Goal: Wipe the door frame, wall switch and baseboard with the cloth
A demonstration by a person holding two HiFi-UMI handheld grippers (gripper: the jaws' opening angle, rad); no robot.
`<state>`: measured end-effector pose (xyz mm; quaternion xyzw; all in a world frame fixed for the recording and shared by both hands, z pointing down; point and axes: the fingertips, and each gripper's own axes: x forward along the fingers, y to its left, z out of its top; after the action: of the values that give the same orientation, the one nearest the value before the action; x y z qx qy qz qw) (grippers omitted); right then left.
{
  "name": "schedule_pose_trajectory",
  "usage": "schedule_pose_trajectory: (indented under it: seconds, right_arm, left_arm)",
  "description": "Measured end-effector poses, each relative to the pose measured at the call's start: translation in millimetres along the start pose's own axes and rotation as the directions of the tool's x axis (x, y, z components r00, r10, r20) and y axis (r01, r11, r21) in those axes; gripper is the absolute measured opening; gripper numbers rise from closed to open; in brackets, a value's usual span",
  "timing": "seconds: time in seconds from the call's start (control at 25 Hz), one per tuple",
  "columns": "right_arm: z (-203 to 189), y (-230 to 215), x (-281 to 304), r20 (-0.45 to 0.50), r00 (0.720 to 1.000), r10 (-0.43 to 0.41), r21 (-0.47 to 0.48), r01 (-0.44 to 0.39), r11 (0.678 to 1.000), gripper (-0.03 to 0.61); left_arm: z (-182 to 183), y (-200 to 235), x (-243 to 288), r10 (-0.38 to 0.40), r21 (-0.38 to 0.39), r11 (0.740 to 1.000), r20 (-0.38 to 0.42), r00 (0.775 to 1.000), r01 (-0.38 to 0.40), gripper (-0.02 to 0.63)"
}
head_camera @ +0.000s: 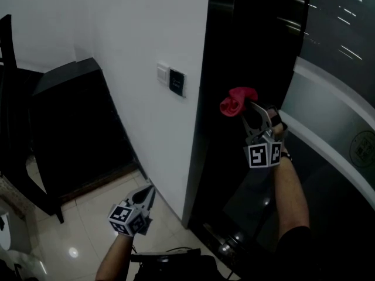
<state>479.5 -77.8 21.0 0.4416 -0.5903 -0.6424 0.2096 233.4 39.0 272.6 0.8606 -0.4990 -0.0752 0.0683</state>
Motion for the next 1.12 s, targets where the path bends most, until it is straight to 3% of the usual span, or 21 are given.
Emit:
schedule_pose_trajectory:
  seconds: [0.16,0.56,1.12]
  right_arm:
    - [-19.7,10.6,0.0,-0.022,0.999,0.043,-0.060,-0.044,0.997,0.064]
    - [-29.6,97.0,-26.9,-0.047,0.992,0.119,0.080,-0.115,0.990,0.064]
    - [-33.7,224.9,-73.8,-0.092,0.937,0.338,0.195,-0.316,0.929,0.066]
  left_arm:
    - [-4.1,-1.5,1.5,0.008,0.013,1.000,-0.020,1.000,-0.008,0.003]
    - [-11.4,-4.4,3.4,0.005,0.021,1.000,-0.049,0.999,-0.004,0.003]
    - [-25.2,-7.2,-2.4,0.004,0.005,1.000,-0.077,0.997,-0.004,0.003]
